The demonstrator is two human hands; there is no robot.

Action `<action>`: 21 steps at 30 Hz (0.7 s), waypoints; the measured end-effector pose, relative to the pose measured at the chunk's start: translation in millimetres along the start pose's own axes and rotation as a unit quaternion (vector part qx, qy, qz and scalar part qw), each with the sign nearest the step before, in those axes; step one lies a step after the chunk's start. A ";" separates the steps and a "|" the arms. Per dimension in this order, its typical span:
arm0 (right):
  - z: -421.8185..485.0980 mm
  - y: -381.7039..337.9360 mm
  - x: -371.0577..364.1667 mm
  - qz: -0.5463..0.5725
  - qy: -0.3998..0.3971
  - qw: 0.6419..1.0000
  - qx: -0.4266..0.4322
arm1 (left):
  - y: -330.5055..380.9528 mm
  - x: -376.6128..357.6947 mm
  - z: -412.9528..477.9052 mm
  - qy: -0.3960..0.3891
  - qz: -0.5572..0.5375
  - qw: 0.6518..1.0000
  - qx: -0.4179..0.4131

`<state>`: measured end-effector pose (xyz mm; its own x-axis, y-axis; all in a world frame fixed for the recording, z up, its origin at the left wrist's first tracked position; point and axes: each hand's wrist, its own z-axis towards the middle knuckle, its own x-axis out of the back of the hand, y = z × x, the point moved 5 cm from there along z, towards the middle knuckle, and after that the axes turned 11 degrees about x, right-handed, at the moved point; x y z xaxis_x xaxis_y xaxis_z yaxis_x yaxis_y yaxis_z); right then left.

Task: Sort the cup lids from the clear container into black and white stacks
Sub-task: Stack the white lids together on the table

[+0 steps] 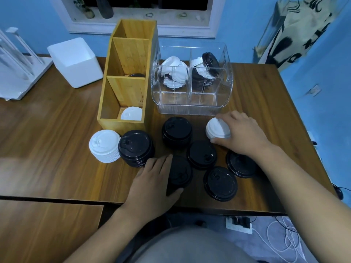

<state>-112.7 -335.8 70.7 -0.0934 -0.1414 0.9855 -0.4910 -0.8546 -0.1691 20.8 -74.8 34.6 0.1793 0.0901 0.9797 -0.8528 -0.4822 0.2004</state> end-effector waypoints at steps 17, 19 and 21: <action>-14.4 3.6 11.7 0.158 0.071 0.985 0.008 | -11.1 18.8 -12.2 0.037 -0.067 0.996 -0.042; -22.7 -9.9 23.0 0.163 0.092 0.982 0.016 | -18.7 29.7 -21.8 0.061 -0.077 0.993 -0.058; -26.5 -32.6 32.6 0.171 0.103 0.979 0.039 | -32.5 41.1 -30.1 0.095 -0.089 0.990 -0.060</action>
<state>-122.7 -299.2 108.0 -0.4169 -0.3295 0.8471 -0.3329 -0.8119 -0.4796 41.2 -29.2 68.7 0.2457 0.3322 0.9107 -0.8704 -0.3379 0.3581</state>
